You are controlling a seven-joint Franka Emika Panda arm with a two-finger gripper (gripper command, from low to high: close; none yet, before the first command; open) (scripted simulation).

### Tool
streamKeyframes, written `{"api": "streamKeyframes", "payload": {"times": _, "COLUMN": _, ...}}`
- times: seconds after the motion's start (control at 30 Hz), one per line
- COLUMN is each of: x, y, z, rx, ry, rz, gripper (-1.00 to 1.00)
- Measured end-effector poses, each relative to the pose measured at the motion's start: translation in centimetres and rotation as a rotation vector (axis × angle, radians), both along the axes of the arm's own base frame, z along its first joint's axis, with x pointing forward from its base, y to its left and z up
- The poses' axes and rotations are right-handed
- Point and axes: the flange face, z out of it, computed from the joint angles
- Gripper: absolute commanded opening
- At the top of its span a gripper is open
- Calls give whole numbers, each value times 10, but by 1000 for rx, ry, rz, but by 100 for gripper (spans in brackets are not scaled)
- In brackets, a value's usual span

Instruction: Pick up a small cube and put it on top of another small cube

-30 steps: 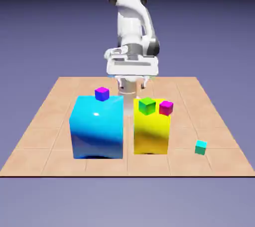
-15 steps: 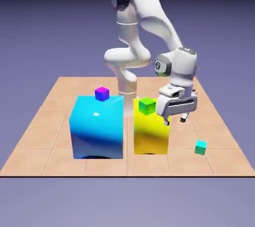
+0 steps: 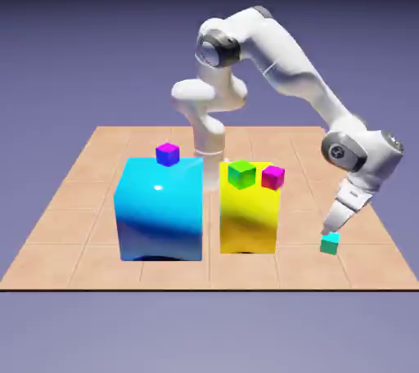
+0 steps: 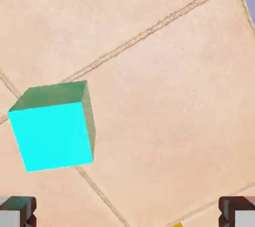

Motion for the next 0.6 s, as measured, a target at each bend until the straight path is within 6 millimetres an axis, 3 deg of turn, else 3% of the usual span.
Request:
{"api": "streamKeyframes", "payload": {"times": 0.1, "x": -11, "y": 24, "z": -16, "rx": -36, "ry": 57, "rz": 49, "gripper": 0}}
{"api": "streamKeyframes", "payload": {"times": 0.17, "x": -11, "y": 24, "z": -17, "rx": -38, "ry": 59, "rz": 51, "gripper": 0}}
{"api": "streamKeyframes", "payload": {"times": 0.23, "x": -17, "y": 9, "z": -63, "rx": -38, "ry": 58, "rz": 50, "gripper": 0}}
{"api": "streamKeyframes", "payload": {"times": 0.27, "x": -21, "y": 2, "z": -81, "rx": -38, "ry": 59, "rz": 51, "gripper": -100}}
{"api": "streamKeyframes", "payload": {"times": 0.33, "x": -21, "y": 2, "z": -81, "rx": -37, "ry": 60, "rz": 50, "gripper": -100}}
{"api": "streamKeyframes", "payload": {"times": 0.4, "x": -13, "y": 19, "z": -35, "rx": -37, "ry": 60, "rz": 49, "gripper": -100}}
{"api": "streamKeyframes", "payload": {"times": 0.47, "x": -18, "y": 41, "z": 7, "rx": -30, "ry": 9, "rz": 66, "gripper": -100}}
{"api": "streamKeyframes", "payload": {"times": 0.6, "x": 18, "y": -26, "z": 33, "rx": -125, "ry": -43, "rz": -101, "gripper": -100}}
